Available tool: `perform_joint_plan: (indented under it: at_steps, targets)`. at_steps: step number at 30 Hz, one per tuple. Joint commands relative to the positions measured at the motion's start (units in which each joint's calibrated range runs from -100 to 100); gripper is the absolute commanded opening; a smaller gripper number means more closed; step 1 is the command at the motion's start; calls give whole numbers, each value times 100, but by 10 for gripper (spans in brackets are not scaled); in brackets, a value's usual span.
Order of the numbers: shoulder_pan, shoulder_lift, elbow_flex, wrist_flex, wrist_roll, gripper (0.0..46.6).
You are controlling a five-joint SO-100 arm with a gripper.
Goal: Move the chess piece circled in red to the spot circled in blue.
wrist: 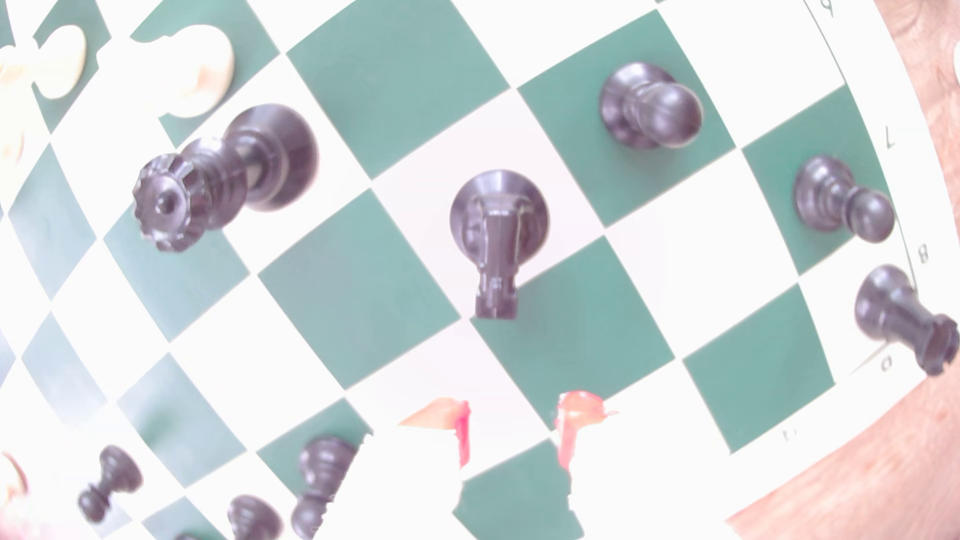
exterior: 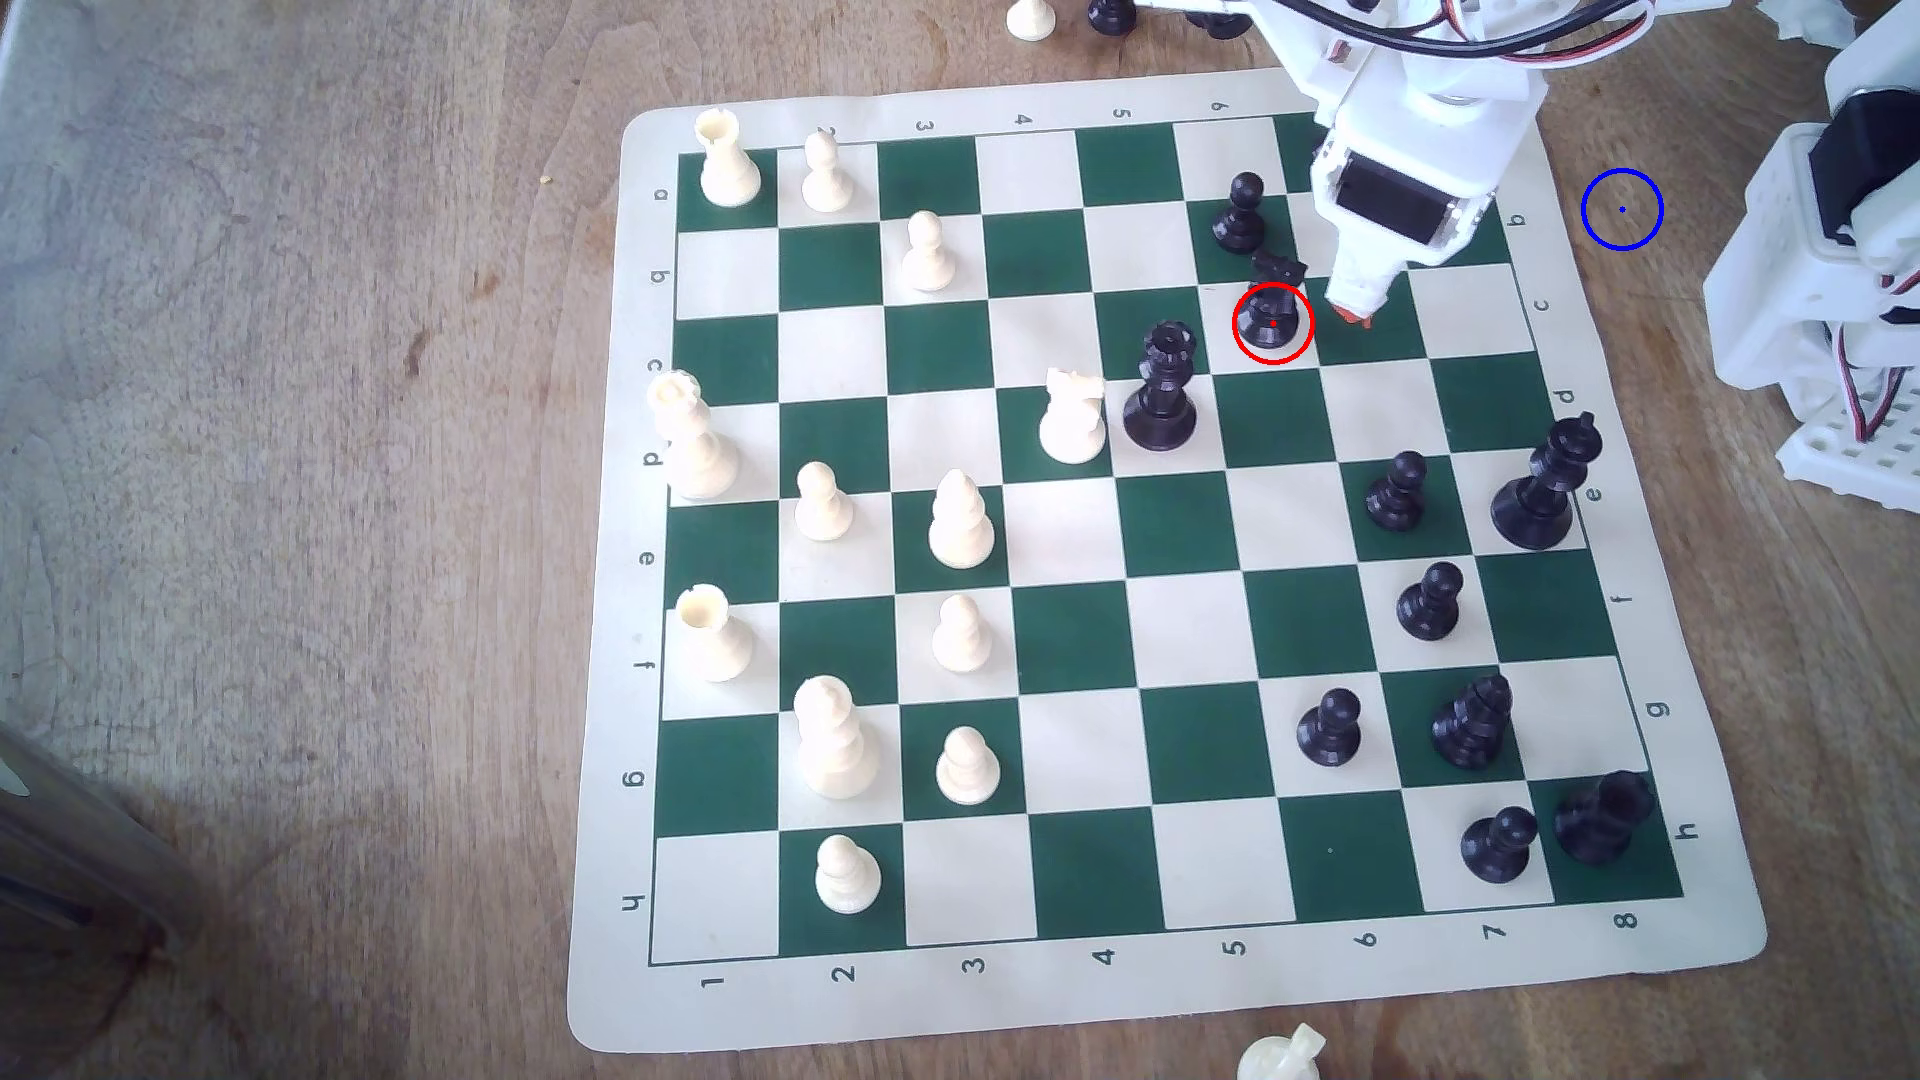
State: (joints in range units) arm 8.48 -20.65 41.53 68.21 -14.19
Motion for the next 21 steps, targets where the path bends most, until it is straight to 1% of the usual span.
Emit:
perform_joint_plan:
  at_steps: [1, 8, 21]
  targets:
    - [-31, 62, 27, -449, -103, 105]
    - [8, 342, 127, -940, -161, 121]
    - [134, 410, 299, -1579, -151, 124]
